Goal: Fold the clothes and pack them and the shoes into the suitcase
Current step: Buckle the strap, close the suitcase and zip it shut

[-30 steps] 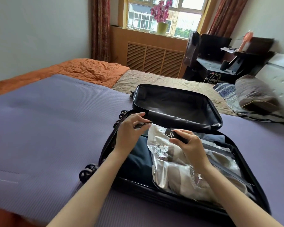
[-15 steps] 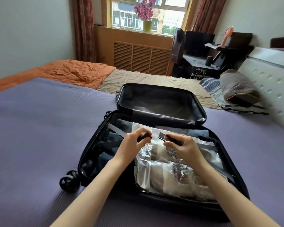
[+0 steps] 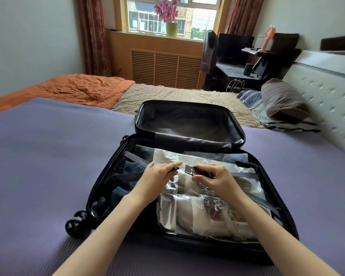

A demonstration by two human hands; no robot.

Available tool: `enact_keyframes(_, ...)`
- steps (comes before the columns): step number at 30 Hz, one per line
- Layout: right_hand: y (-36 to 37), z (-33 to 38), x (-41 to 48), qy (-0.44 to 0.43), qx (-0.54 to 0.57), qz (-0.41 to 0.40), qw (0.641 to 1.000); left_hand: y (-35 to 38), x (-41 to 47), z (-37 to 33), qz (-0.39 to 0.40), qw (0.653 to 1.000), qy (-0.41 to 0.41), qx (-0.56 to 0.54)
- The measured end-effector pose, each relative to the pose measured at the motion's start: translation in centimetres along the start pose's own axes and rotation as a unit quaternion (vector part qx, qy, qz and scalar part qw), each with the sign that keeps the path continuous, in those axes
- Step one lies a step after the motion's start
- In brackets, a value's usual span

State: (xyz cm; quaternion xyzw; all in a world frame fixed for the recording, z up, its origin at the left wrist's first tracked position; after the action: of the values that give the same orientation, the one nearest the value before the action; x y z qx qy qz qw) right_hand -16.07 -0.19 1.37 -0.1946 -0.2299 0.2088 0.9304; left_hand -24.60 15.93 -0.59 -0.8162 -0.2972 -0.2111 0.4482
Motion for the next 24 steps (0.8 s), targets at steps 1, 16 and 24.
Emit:
enact_keyframes(1, 0.0, -0.1, 0.0, 0.001, -0.001, 0.003, 1.0, 0.1, -0.1, -0.3, 0.005, 1.0, 0.015, 0.023)
enact_keyframes(16, 0.3, -0.1, 0.1, -0.046, -0.092, 0.029, 0.994, -0.2, 0.4, -0.9, 0.04, 0.997, 0.044, -0.058)
enact_keyframes(24, 0.3, -0.4, 0.3, -0.095, -0.15, 0.011, 0.984, 0.2, 0.4, -1.0, 0.057, 0.996, 0.042, -0.059)
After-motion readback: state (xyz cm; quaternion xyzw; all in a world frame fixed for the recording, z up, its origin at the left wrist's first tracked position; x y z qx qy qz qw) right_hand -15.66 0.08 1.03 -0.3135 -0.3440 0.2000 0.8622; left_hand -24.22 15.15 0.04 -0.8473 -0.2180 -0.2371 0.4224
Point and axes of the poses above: each hand's wrist, its own x-axis towards the middle knuckle, its own y-axis out of the palm, z = x × y, the point moved 6 cm from there along x, towards the middle knuckle, and after that the axes turned 15 degrees about -z, right-handed, at the moved point
